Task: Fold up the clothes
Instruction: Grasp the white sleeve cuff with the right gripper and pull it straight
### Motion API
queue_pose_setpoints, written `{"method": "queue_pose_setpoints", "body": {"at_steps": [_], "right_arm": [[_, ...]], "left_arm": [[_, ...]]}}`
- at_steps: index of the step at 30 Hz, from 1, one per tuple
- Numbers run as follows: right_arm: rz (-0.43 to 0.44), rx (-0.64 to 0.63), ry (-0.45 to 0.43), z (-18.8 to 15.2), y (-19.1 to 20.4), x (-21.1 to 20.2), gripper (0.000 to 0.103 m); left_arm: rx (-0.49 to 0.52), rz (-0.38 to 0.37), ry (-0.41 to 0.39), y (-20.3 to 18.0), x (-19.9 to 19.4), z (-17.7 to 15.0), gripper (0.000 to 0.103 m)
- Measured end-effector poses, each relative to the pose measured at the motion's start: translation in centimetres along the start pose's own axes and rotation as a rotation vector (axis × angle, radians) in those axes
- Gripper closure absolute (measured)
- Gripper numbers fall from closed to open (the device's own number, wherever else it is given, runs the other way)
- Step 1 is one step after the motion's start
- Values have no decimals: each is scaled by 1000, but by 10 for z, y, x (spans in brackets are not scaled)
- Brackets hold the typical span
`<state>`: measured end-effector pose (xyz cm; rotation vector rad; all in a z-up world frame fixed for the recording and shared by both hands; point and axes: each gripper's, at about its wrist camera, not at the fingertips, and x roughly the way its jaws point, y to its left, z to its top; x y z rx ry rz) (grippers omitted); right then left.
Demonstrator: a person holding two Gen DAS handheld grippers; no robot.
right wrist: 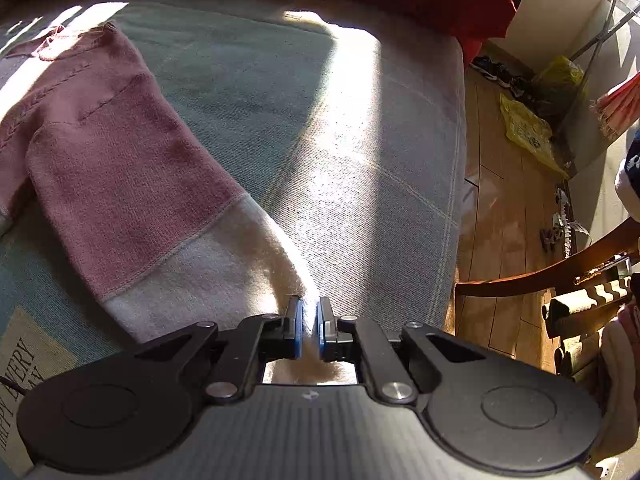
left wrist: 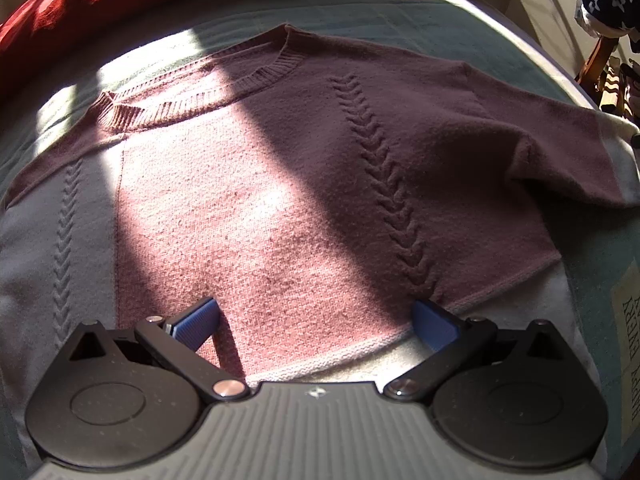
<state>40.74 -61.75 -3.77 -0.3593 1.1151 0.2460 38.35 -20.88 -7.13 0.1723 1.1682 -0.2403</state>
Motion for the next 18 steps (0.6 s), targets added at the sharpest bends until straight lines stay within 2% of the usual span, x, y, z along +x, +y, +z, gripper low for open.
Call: {"method": "queue_pose_setpoints", "body": {"at_steps": [5, 10, 13, 16, 18], "right_arm": [[-80, 20, -18, 17, -14, 0, 95], [-84, 82, -6, 26, -26, 21, 93], [-78, 149, -7, 24, -28, 26, 84], [-67, 244, -56, 16, -26, 6, 78], [-29, 317, -92, 7, -22, -9, 61]], "left_arm": [[15, -7, -43, -4, -11, 5, 1], [43, -38, -93, -11, -24, 15, 1], [62, -44, -105, -13, -27, 17, 1], [77, -47, -113, -13, -29, 16, 1], [80, -57, -114, -13, -29, 17, 1]]}}
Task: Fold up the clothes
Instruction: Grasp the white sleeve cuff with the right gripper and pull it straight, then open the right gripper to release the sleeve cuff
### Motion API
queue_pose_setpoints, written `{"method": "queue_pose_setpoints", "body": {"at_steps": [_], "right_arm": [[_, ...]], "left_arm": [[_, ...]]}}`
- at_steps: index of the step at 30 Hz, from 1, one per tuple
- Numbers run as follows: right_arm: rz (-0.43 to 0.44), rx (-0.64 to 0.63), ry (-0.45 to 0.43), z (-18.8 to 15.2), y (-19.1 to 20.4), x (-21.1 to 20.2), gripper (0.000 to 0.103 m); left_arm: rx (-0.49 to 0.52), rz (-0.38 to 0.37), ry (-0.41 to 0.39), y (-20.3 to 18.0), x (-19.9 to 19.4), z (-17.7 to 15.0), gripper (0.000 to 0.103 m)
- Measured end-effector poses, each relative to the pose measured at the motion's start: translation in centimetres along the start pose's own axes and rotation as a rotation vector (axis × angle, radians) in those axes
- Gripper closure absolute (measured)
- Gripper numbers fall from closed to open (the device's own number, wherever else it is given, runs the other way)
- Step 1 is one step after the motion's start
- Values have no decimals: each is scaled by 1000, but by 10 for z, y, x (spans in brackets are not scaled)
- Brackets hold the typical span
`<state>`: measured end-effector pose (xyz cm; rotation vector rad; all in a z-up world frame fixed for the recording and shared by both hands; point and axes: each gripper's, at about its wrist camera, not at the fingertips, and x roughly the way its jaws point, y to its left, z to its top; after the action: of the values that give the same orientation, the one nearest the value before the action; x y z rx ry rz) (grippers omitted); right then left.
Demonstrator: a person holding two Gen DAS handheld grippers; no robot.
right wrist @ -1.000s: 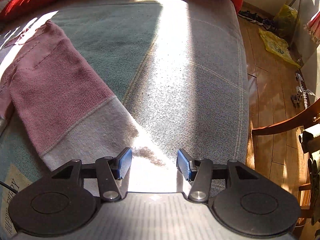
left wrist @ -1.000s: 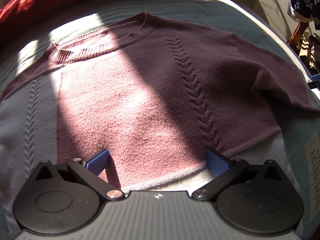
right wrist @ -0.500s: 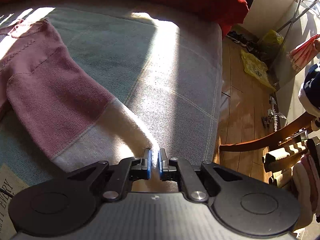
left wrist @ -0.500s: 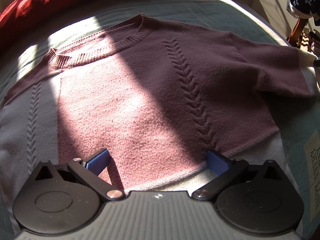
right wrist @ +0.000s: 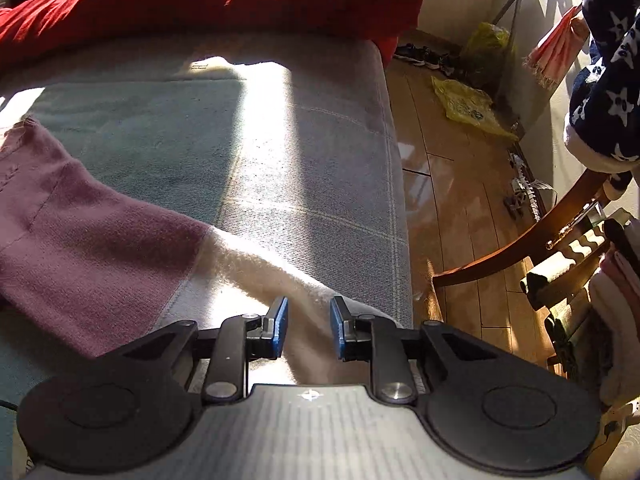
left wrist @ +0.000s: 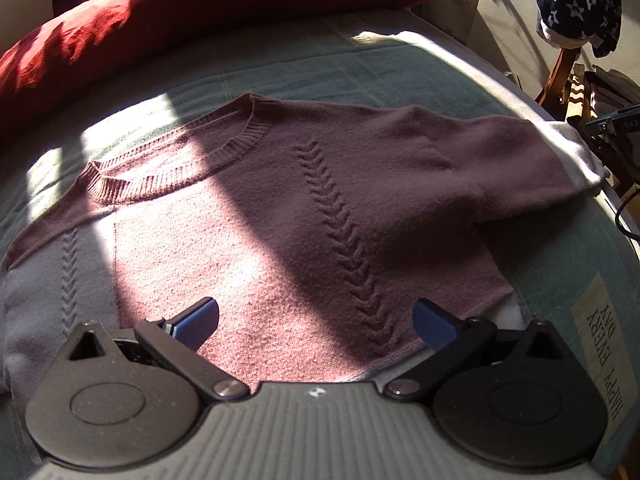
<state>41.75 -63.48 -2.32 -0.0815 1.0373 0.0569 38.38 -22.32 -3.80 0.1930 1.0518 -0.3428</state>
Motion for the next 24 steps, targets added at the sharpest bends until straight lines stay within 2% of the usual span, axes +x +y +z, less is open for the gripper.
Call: {"method": "queue_pose_setpoints", "body": {"at_steps": [2, 4, 8, 12, 14, 17, 20, 24], "right_arm": [[37, 67, -18, -10, 0, -10, 57], [85, 163, -25, -16, -4, -3, 54], [169, 341, -47, -26, -14, 15, 53], [30, 389, 38, -44, -22, 43, 52], [33, 480, 14, -62, -38, 37, 52], [0, 590, 24, -83, -55, 15, 51], [23, 621, -14, -87, -58, -3, 51], [98, 501, -75, -61, -25, -8, 48]], "left_arm": [[0, -11, -2, 0, 1, 2, 1], [4, -17, -2, -2, 4, 6, 1], [20, -28, 3, -8, 8, 7, 1], [40, -24, 18, -12, 9, 5, 1], [34, -23, 31, -10, 9, 2, 1], [2, -27, 35, -6, 11, 2, 1], [-20, -36, 0, -6, 11, 10, 1], [6, -81, -62, -14, 18, 35, 1]]}}
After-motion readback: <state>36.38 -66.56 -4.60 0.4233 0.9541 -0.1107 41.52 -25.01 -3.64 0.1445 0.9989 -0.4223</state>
